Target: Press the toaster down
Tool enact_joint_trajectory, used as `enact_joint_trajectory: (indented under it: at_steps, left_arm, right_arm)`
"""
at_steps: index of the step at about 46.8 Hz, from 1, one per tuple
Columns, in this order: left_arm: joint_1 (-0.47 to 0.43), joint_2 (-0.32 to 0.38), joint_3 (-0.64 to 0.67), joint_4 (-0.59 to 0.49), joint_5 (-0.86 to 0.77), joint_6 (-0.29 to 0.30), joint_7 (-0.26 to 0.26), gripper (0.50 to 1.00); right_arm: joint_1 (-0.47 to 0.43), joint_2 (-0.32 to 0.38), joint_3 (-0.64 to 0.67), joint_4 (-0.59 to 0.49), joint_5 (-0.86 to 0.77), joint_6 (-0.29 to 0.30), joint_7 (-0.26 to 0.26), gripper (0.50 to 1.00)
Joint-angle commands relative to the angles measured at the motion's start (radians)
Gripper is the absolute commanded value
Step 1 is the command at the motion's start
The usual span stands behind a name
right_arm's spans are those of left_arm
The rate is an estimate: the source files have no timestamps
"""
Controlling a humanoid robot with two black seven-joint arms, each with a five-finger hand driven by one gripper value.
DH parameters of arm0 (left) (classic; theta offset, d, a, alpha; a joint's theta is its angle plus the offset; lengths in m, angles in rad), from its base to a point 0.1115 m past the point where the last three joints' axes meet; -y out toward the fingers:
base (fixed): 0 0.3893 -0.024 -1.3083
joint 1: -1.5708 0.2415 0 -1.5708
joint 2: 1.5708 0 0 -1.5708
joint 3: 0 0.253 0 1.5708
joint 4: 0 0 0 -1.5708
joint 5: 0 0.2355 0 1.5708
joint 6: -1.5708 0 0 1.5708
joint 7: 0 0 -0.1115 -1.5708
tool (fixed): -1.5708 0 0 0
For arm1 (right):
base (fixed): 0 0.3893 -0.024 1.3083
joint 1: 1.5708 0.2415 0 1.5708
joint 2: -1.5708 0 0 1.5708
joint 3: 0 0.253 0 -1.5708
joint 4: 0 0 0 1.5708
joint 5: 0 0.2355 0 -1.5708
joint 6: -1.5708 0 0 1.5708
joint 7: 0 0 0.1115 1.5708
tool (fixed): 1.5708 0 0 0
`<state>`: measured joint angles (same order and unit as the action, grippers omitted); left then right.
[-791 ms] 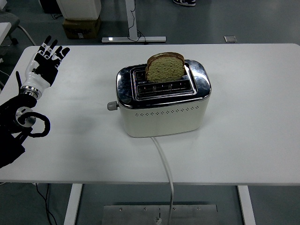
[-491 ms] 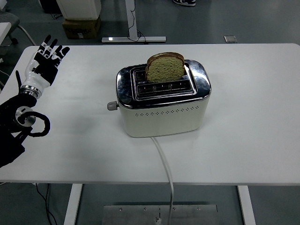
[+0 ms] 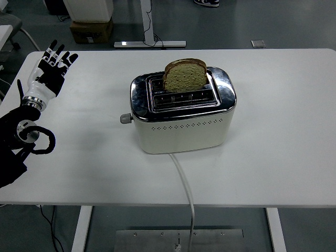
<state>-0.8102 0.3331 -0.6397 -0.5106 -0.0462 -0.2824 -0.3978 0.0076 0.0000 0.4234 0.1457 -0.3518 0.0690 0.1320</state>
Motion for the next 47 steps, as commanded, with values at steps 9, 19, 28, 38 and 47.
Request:
enact_joint_trajectory:
  at_steps: [9,19,28,38,47]
  left_arm:
    - [-0.011,0.083,0.003,-0.011,0.152,0.009,-0.001,1.0]
    - [-0.03,0.09,0.008,-0.023,0.2,0.032,0.005,1.0]
    - [-0.017,0.09,0.008,-0.072,0.46,0.048,0.008,1.0]
    - [0.02,0.156,0.018,-0.15,0.699,0.046,0.005,1.0]
    - [0.043,0.262,0.02,-0.216,0.882,0.043,-0.004,1.0]
  right_arm:
    - [0.0,0.0,0.0,0.0,-0.001,0.0,0.0,1.0]
    - [0.0,0.0,0.0,0.0,0.0,0.0,0.0,0.998]
    - [0.0,0.0,0.0,0.0,-0.001,0.0,0.0,1.0]
    - [0.0,0.0,0.0,0.0,-0.001,0.0,0.0,1.0]
    - [0.0,0.0,0.0,0.0,-0.001,0.0,0.002,1.0]
